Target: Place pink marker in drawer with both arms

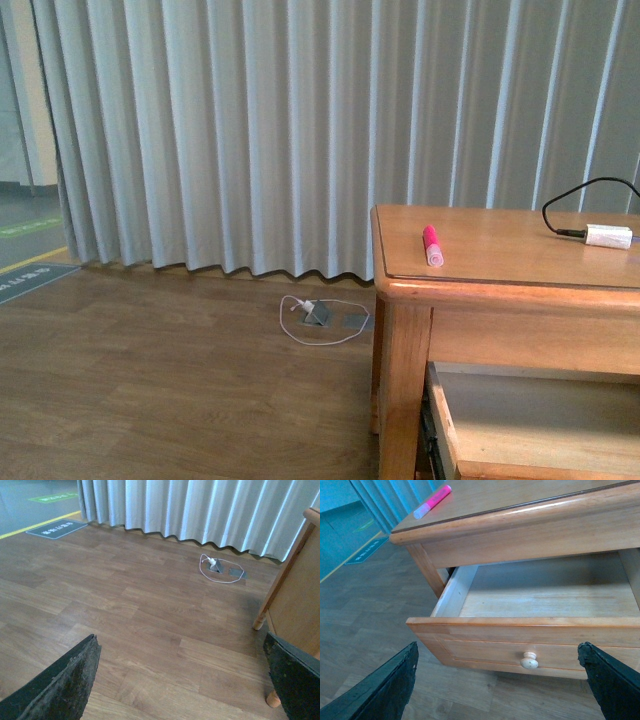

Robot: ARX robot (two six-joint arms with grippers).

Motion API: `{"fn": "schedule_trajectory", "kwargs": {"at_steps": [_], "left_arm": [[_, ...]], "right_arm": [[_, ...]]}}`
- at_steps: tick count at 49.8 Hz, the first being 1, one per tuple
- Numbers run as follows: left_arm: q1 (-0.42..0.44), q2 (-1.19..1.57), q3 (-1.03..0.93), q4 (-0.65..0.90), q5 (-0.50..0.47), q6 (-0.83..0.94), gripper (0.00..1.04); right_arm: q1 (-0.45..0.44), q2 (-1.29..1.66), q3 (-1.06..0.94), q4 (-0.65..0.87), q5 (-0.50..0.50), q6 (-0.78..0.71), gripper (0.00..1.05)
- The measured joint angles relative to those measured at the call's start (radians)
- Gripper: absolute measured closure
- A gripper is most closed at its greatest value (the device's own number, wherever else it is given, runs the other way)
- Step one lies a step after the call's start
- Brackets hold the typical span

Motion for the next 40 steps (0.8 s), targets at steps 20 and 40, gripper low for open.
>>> {"fn": "schedule_trajectory", "kwargs": {"at_steps": [20,40], "left_arm": [[-0.148,0.948,0.705,0.198,0.263,0.100,0.06],[-0.373,1.624,1.453,0.043,0.245,0.127,0.06]], "right_arm": [[0.000,0.000,0.000,0.000,0.000,0.000,0.08],[0.000,0.000,0.000,0.000,0.000,0.000,0.08]]}}
